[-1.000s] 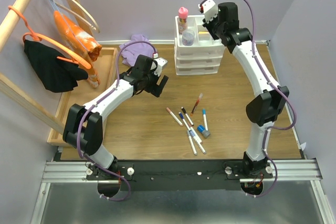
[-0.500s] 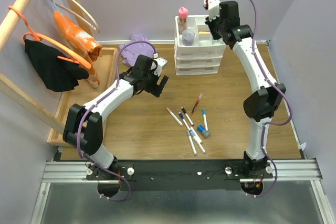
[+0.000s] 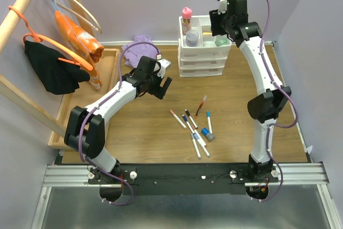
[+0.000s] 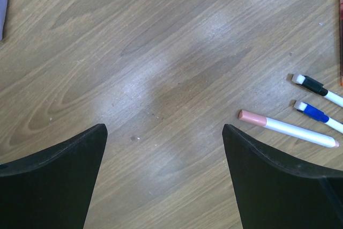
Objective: Sort the stationery into containers
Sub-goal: Place the stationery in the storage box.
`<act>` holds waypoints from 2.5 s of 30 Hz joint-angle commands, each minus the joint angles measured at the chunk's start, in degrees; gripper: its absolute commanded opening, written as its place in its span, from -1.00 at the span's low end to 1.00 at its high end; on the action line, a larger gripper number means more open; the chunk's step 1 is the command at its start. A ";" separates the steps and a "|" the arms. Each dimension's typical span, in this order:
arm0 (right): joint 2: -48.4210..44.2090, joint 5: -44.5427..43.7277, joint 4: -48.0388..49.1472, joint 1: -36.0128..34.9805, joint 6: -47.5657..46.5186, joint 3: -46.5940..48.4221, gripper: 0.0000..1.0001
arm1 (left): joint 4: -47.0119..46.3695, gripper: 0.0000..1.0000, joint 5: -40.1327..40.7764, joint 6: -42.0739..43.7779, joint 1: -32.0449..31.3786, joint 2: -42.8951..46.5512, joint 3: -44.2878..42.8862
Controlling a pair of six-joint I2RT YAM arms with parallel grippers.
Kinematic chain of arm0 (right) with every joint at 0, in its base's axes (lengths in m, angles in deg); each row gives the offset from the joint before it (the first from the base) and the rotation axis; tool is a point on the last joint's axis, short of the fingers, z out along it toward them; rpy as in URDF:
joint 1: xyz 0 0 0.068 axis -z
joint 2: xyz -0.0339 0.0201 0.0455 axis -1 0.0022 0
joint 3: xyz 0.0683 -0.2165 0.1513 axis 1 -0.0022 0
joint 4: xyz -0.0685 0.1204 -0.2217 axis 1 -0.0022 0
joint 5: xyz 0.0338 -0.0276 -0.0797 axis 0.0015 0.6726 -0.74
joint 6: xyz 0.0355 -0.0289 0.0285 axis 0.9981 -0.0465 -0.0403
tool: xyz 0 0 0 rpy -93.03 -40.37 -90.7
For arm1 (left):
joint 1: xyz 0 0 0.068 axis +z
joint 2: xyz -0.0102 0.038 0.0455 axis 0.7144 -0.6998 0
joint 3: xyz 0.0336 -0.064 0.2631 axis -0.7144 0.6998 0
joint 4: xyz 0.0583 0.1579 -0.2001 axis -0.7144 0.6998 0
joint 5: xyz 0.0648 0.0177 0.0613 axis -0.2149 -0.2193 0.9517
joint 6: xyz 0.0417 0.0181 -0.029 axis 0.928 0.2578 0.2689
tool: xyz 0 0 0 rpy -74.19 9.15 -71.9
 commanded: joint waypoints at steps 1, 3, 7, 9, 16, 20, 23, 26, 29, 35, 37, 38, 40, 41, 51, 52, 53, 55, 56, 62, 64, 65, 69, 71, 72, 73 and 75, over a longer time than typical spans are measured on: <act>3.46 -3.89 -1.22 0.49 6.54 5.45 0.21 | -1.28 0.95 -1.31 -0.69 -0.33 -0.73 -0.95; 3.90 -4.16 -1.40 0.58 7.16 5.72 0.14 | -1.20 0.95 -1.40 -0.69 -0.33 -0.82 -1.03; 5.48 -5.91 -1.22 0.49 10.14 5.90 0.00 | -1.11 0.95 -1.31 -0.61 -0.33 -0.73 -1.12; 5.92 -6.80 -1.14 0.49 10.76 5.90 -0.02 | -1.11 0.95 -1.05 -0.61 -0.33 -0.65 -0.95; 7.50 -9.17 -0.61 0.58 11.81 6.78 -0.01 | -1.20 0.95 -0.79 -0.43 -0.33 -1.00 -0.95; 7.86 -9.79 -0.26 0.67 11.82 6.95 -0.01 | -1.02 0.95 -0.79 -0.43 -0.33 -1.61 -1.56; 8.03 -10.66 -0.17 0.84 11.64 6.86 -0.01 | -0.85 0.95 -0.96 -0.61 -0.33 -1.96 -1.82; 8.21 -11.19 -0.25 1.11 11.55 6.60 -0.01 | -0.76 0.95 -1.05 -0.69 -0.33 -2.31 -2.18; 8.56 -11.02 -0.52 1.37 11.64 6.08 -0.01 | -0.67 0.95 -1.14 -0.87 -0.33 -2.84 -2.70; 9.35 -11.37 -0.43 1.72 12.08 6.16 -0.07 | -0.41 0.95 -1.22 -0.96 -0.33 -3.55 -3.67; 9.53 -11.28 -0.34 1.81 12.17 6.16 -0.13 | -0.32 0.95 -1.14 -0.96 -0.24 -3.63 -3.76; 9.61 -11.20 -0.34 1.81 12.17 6.25 -0.19 | -0.32 0.95 -1.14 -0.96 -0.33 -3.63 -3.67; 9.70 -10.76 -0.34 1.99 12.25 6.16 -0.26 | -0.32 0.95 -0.96 -0.96 -0.33 -3.63 -3.58; 9.70 -10.75 -0.34 1.99 12.34 6.16 -0.31 | -0.23 0.95 -0.96 -0.96 -0.33 -3.63 -3.50; 4.79 -10.67 0.27 1.99 11.29 4.85 -0.50 | -0.41 0.95 -1.58 -1.31 -0.33 -3.63 -3.58; 4.00 -10.84 0.27 1.90 11.11 4.32 -0.50 | -0.49 0.95 -1.75 -1.48 -0.33 -3.81 -3.76; 3.12 -10.76 0.18 1.99 11.03 3.62 -0.51 | -0.41 0.95 -1.84 -1.75 -0.33 -3.90 -3.85; 0.75 -10.49 -0.25 1.99 11.02 1.16 -0.51 | -0.58 0.95 -2.10 -1.92 -0.41 -4.07 -4.02; 0.13 -10.49 -0.34 1.99 11.02 0.28 -0.51 | -0.58 0.95 -2.28 -2.19 -0.41 -4.16 -4.02; -4.00 -10.84 -0.87 1.99 10.59 -4.73 -0.55 | -0.85 0.95 -2.37 -2.45 -0.50 -4.07 -4.29; -4.53 -10.67 -1.13 1.90 10.58 -5.17 -0.55 | -0.76 0.95 -2.37 -2.36 -0.59 -4.07 -4.11; -4.71 -10.41 -1.22 1.99 10.76 -5.52 -0.56 | -0.76 0.95 -2.37 -2.36 -0.59 -4.16 -4.11; -5.06 -9.70 -1.83 1.99 10.76 -7.28 -0.57 | -0.85 0.95 -2.28 -2.36 -0.76 -3.99 -4.02; -5.06 -9.26 -1.92 1.99 10.93 -8.25 -0.58 | -0.76 0.95 -2.02 -2.19 -0.77 -3.90 -3.94; -5.15 -9.00 -2.19 1.90 10.94 -8.43 -0.59 | -0.67 0.95 -1.84 -2.19 -0.77 -3.81 -3.94; -5.15 -8.74 -2.28 1.99 10.94 -8.43 -0.59 | -0.67 0.95 -1.84 -2.10 -0.77 -3.81 -3.85; -4.98 -8.03 -2.54 1.99 11.02 -8.78 -0.60 | -0.67 0.95 -1.75 -2.01 -0.77 -3.81 -3.85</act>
